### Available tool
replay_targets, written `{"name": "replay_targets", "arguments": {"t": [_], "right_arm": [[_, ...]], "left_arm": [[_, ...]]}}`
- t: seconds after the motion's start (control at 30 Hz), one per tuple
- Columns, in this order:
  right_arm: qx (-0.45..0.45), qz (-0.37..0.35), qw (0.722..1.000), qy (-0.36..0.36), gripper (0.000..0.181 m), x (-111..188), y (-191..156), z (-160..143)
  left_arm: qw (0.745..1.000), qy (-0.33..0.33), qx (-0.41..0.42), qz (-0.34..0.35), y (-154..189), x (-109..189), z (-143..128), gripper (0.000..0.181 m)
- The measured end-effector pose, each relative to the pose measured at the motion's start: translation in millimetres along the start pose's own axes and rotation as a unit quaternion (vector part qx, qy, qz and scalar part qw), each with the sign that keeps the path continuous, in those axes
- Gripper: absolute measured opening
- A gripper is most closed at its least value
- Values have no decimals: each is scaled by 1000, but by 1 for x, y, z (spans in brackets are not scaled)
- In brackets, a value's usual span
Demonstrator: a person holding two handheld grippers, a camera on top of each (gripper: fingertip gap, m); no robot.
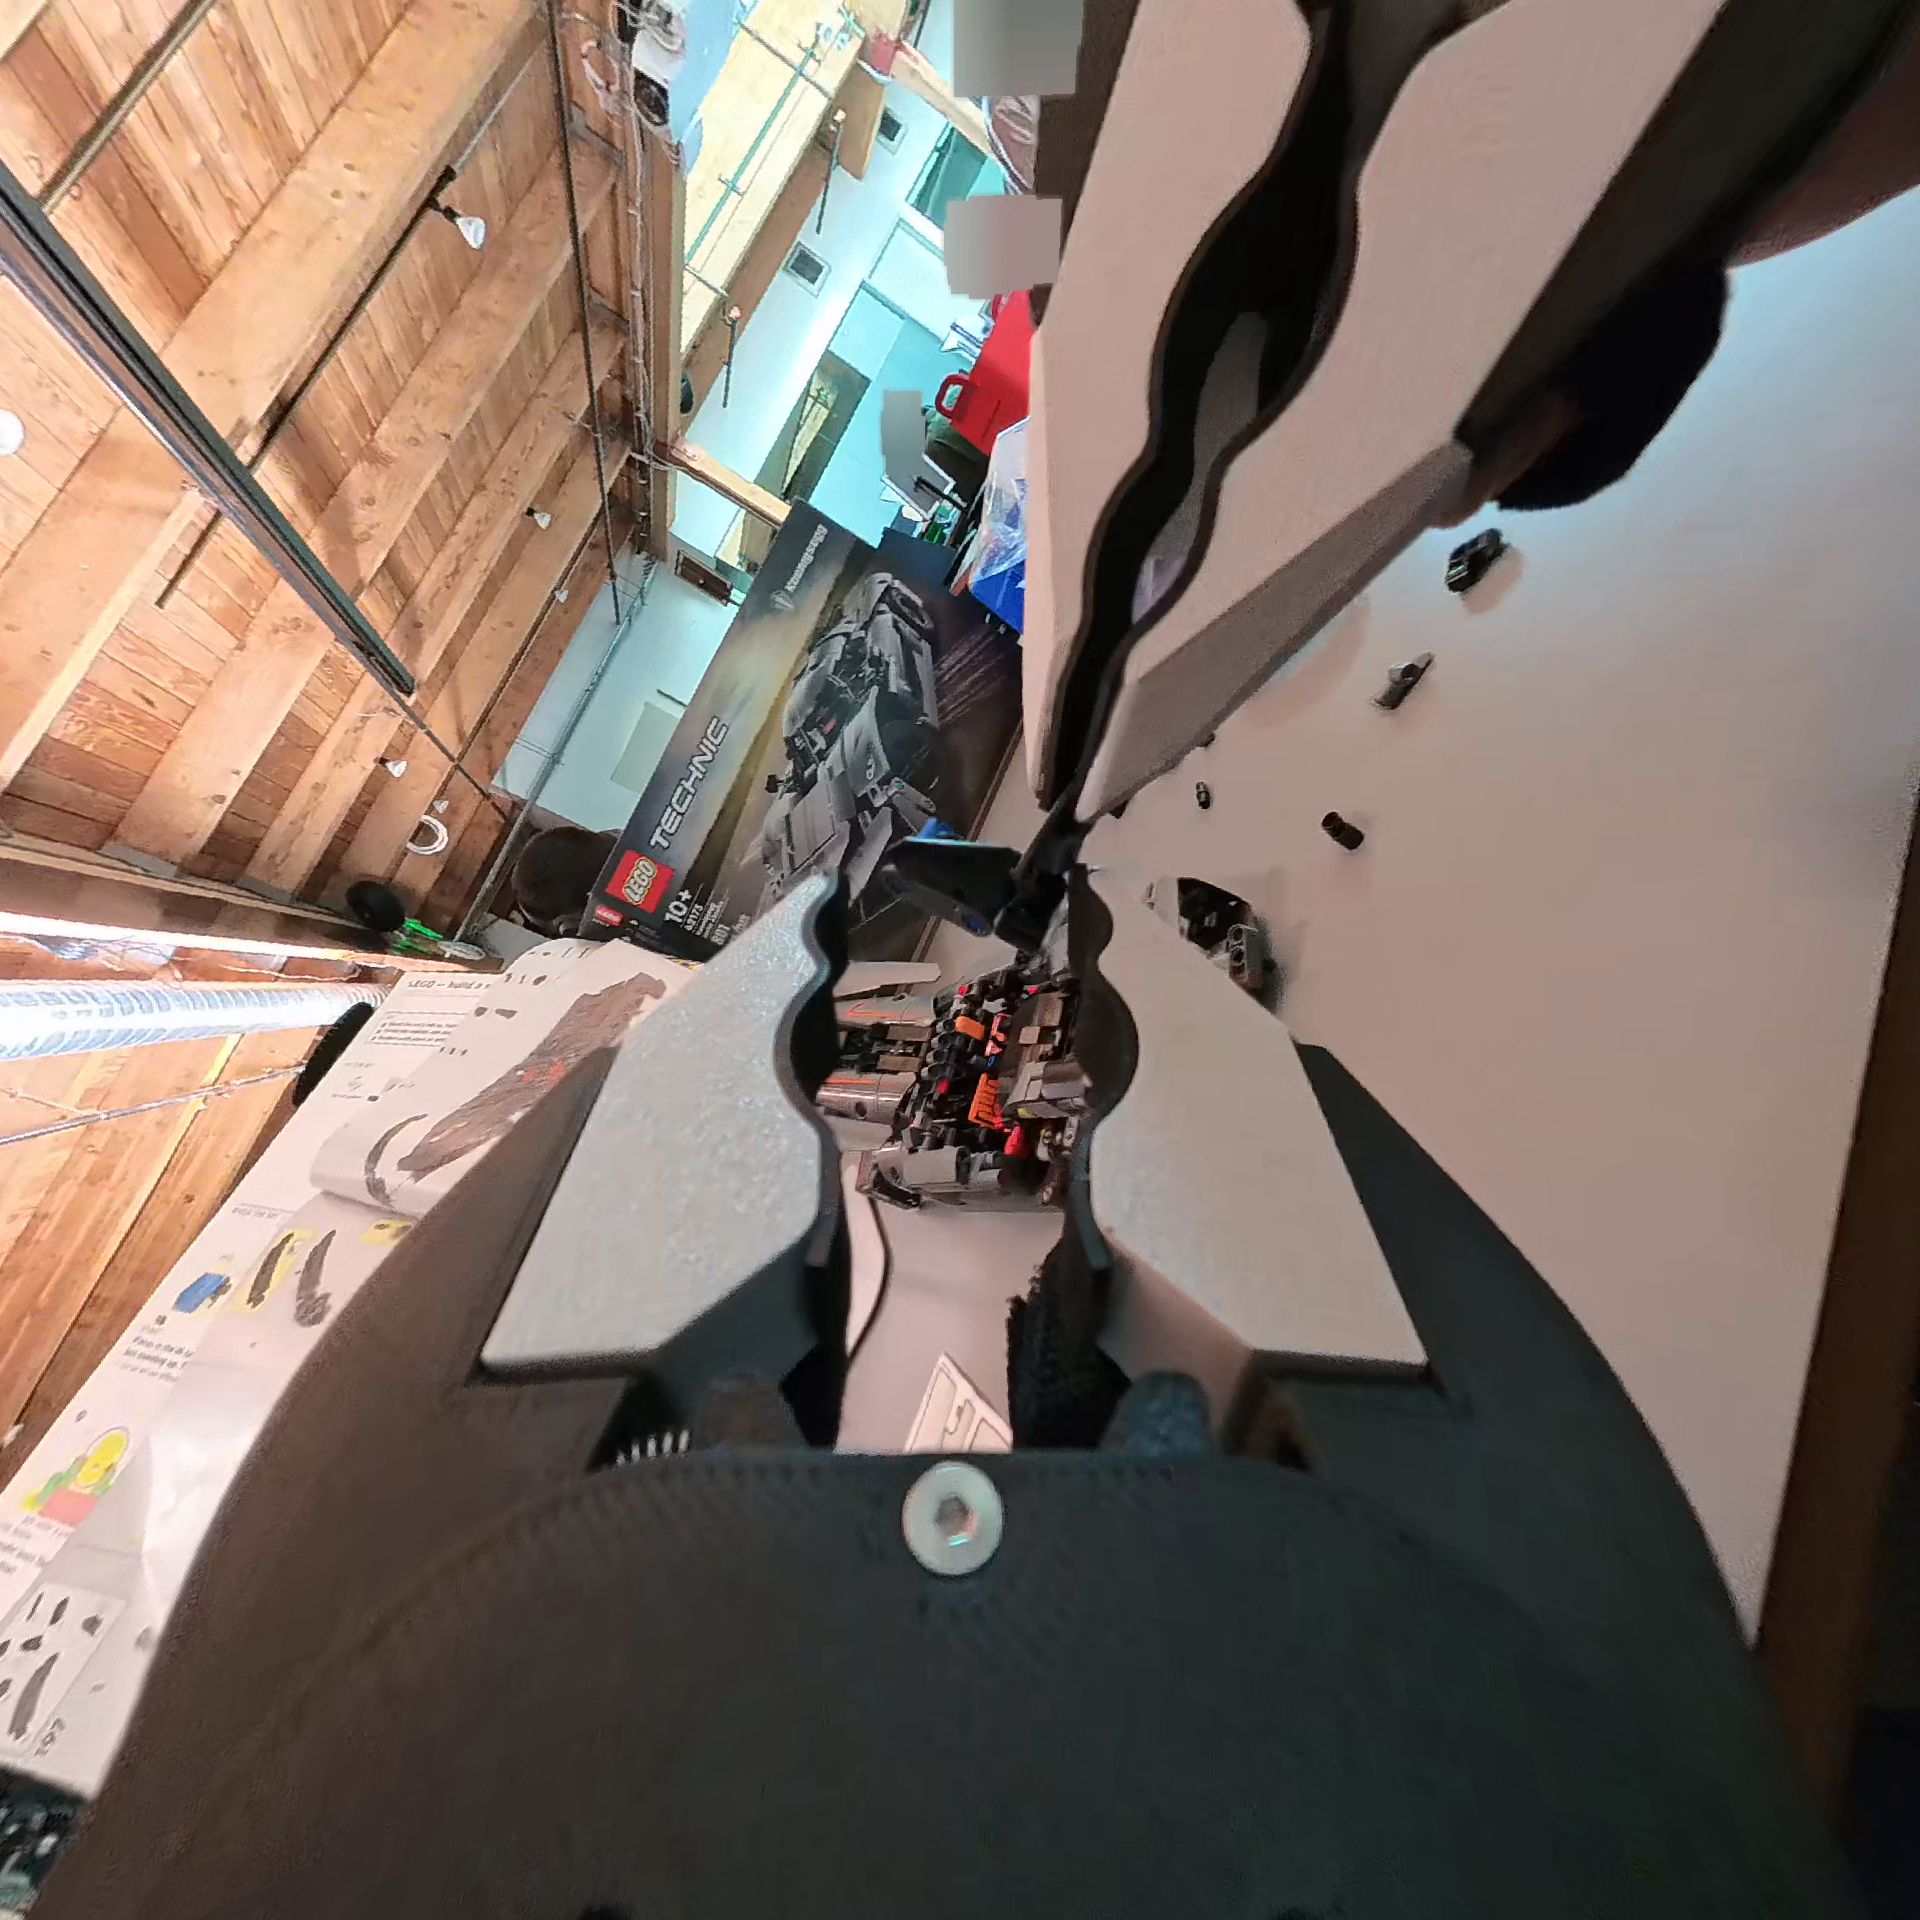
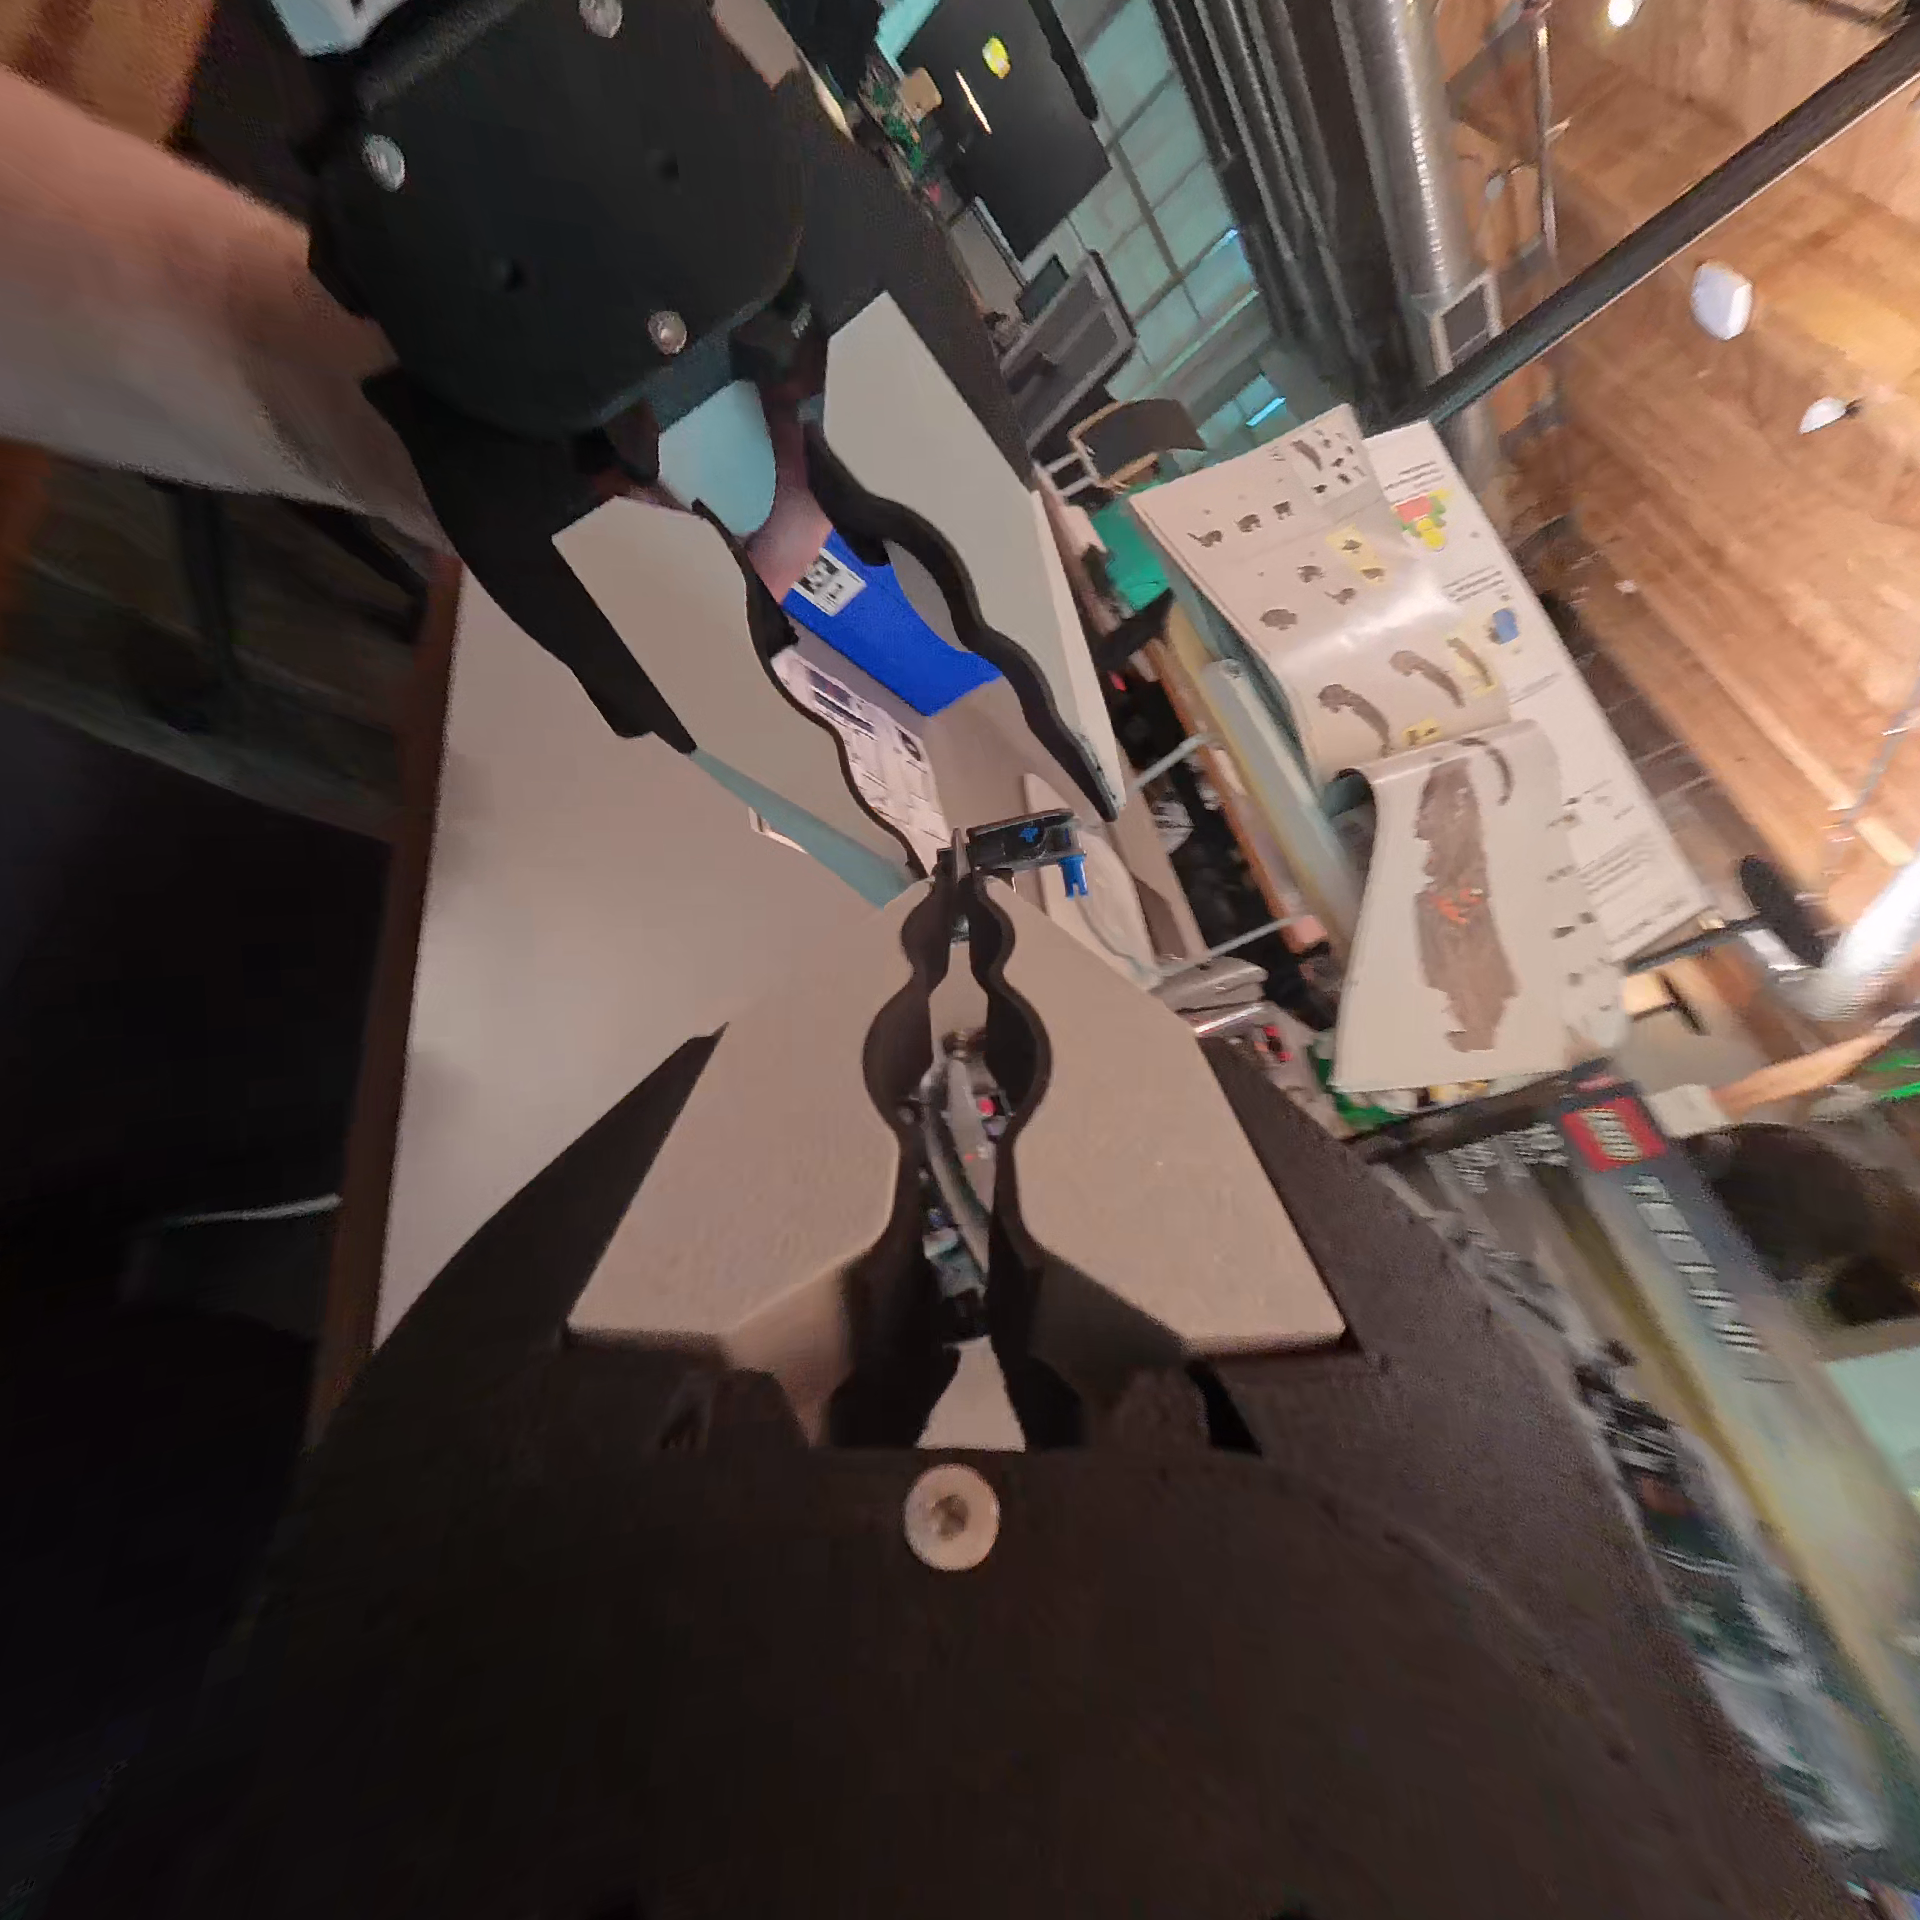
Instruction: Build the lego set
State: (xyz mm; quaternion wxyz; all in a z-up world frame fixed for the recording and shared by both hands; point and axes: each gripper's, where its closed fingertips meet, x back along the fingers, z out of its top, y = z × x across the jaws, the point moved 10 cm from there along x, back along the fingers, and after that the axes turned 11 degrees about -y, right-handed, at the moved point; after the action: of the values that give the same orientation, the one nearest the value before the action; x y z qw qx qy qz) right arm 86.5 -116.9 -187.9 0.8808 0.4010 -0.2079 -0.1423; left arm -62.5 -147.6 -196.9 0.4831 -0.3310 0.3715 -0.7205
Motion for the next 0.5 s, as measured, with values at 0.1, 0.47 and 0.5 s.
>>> {"name": "replay_targets", "arguments": {"t": [0.1,0.47,0.5], "right_arm": [[59,-48,997,-22,0,-1,-7,4],[140,-102,984,-52,0,-1,-18,8],[140,-102,983,-54,0,-1,-18,8]], "left_arm": [[1000,-1,5,7,-2,0,-2,43],[1000,-5,-25,11,3,-3,1,36],[1000,-6,-26,11,4,-4,1,35]]}}
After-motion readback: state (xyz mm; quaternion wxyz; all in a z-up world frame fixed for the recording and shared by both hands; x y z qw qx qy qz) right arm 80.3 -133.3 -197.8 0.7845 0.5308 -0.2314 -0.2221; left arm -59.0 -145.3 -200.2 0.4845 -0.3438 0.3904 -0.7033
